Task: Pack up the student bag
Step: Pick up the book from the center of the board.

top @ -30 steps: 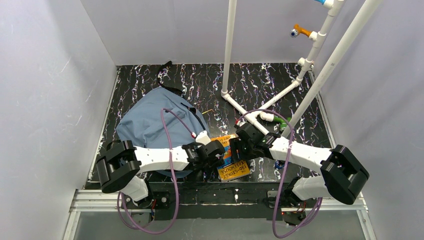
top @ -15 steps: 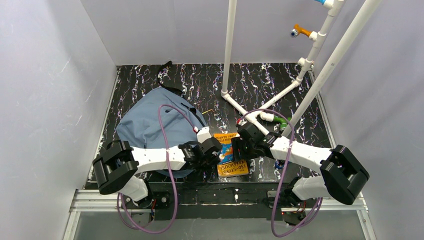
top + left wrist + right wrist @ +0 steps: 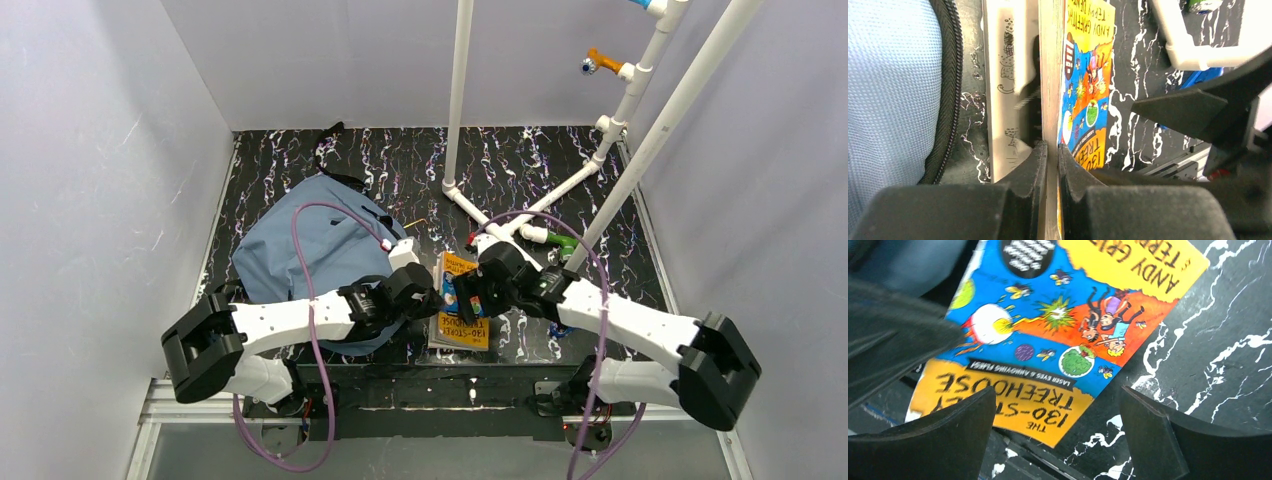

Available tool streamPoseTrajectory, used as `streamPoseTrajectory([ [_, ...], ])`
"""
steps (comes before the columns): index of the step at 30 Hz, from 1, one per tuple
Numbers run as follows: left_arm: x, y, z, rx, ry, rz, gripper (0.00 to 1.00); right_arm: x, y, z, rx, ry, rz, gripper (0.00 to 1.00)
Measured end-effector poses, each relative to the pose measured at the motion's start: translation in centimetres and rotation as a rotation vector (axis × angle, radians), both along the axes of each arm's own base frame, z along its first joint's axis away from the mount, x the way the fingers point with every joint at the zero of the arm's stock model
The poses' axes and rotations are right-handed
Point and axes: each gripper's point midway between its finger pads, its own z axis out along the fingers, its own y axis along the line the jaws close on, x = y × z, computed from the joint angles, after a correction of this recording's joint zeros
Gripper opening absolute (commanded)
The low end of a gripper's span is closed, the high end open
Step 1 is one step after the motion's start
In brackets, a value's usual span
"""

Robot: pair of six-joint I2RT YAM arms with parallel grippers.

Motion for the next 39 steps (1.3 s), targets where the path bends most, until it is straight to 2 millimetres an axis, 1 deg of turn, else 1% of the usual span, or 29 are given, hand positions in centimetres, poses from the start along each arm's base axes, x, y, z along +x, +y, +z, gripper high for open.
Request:
streamPoseTrajectory([
  [3, 0.4, 0.1, 0.7, -0.028, 0.006, 0.013, 0.0, -0.4, 0.7, 2.1, 0.035, -0.091, 0.069, 0.98],
  [7, 1.0, 0.4, 0.9, -0.044, 0.025, 0.034, 0.0, -1.8, 2.4, 4.8, 0.096, -0.217, 0.181, 0.98],
  [10, 1.2, 0.6, 0.9, -0.054, 0.039, 0.044, 0.0, -3.0, 3.3, 5.8, 0.129, -0.294, 0.243, 0.98],
  [13, 1.3, 0.5, 0.9, -0.067, 0.052, 0.044, 0.0, -4.3, 4.0, 5.4, 0.122, -0.358, 0.294, 0.98],
  [17, 1.1, 0.3, 1.0, -0.078, 0.062, 0.038, 0.0, -6.1, 4.4, 3.4, 0.061, -0.444, 0.341, 0.98],
  [20, 1.2, 0.3, 1.0, -0.085, 0.067, 0.042, 0.0, -6.6, 4.5, 1.9, -0.014, -0.51, 0.369, 0.98],
  [25, 1.1, 0.3, 1.0, -0.095, 0.081, 0.045, 0.0, -5.5, 4.6, 1.1, -0.15, -0.67, 0.338, 0.98],
  [28, 1.2, 0.2, 1.1, -0.103, 0.088, 0.048, 0.0, -4.8, 5.1, 1.0, -0.182, -0.737, 0.312, 0.97],
  [33, 1.2, 0.2, 1.2, -0.114, 0.097, 0.052, 0.0, -3.6, 5.6, 1.2, -0.199, -0.814, 0.229, 0.89],
  [36, 1.1, 0.1, 1.4, -0.126, 0.1, 0.054, 0.0, -3.1, 5.5, 1.3, -0.186, -0.849, 0.18, 0.81],
  [39, 1.1, 0.1, 1.7, -0.137, 0.1, 0.055, 0.0, -2.6, 5.3, 1.1, -0.203, -0.877, 0.159, 0.71],
])
